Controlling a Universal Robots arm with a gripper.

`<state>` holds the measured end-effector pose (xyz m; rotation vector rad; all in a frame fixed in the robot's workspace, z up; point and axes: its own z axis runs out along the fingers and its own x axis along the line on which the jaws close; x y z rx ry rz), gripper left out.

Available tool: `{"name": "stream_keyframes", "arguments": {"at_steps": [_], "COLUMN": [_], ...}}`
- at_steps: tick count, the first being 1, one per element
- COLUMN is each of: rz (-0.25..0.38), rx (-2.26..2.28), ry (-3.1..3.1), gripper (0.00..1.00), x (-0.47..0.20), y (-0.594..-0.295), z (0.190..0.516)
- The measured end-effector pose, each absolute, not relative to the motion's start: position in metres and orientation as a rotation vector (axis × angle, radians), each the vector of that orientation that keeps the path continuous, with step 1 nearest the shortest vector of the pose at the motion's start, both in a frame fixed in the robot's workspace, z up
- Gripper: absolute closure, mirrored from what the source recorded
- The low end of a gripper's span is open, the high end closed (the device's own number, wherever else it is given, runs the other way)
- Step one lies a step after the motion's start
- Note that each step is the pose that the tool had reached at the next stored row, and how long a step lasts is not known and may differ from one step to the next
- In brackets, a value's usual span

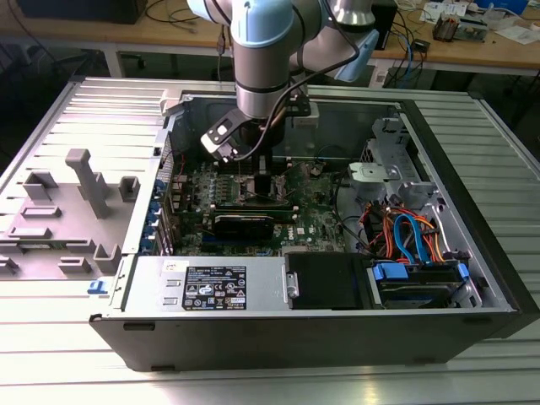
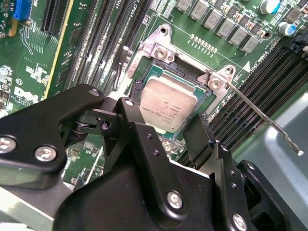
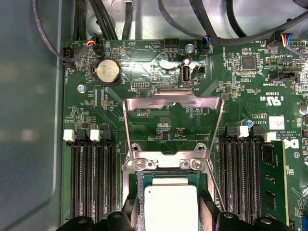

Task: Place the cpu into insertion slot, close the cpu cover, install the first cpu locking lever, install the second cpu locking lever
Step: 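Place the cpu into insertion slot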

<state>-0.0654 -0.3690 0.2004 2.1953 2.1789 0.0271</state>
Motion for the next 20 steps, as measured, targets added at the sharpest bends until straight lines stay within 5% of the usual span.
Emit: {"name": "stream_keyframes", "arguments": {"at_steps": [20], "rz": [0.044], "rx": [2.208], "ry": [2.181], "gripper": [0.38], "x": [-0.0645], "y": [-0.3686], "z": [0.1989]}}
